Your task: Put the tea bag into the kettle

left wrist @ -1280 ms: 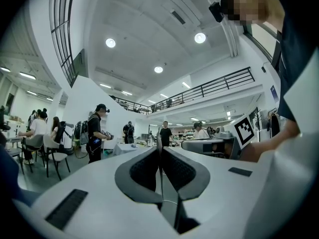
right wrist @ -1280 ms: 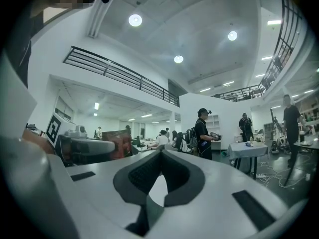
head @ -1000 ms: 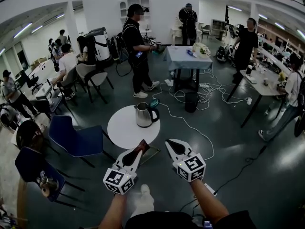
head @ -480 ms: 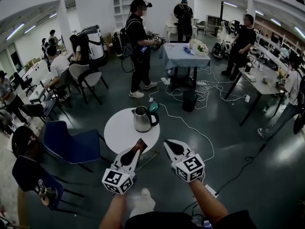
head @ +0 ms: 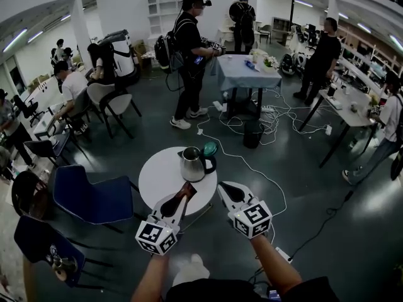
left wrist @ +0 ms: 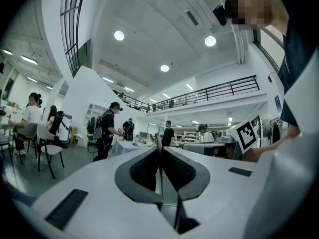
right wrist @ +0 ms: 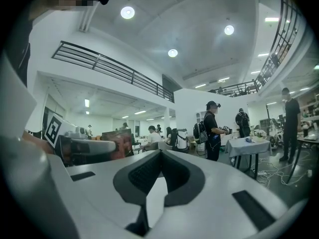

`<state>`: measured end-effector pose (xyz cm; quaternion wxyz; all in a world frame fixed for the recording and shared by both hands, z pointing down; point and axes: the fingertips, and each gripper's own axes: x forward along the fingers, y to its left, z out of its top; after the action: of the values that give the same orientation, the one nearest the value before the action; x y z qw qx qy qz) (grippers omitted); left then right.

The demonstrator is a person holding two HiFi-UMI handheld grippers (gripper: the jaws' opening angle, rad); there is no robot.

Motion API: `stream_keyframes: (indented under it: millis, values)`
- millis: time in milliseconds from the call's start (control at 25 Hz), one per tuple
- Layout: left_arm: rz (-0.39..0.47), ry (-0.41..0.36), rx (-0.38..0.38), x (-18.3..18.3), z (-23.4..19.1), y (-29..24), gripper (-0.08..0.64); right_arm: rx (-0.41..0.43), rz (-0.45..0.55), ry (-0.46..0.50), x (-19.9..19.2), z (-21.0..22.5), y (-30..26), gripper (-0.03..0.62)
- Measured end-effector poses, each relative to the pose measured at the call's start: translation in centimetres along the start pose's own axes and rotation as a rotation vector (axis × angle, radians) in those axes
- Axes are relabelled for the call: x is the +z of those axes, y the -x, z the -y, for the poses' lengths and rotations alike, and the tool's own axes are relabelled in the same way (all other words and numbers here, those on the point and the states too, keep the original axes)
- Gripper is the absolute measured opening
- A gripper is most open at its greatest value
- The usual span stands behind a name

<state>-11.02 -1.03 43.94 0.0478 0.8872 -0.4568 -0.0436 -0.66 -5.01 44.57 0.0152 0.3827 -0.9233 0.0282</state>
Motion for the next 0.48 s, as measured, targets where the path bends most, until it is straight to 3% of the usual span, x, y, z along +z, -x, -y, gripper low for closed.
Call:
stream_keyframes:
  millis: [480]
  values:
    - [-0.01,0.039,-0.054,2.0,-8.7,-4.2,0.037,-0.064,-0.02,-0.007,1.9,2.2,-8.7,0.017]
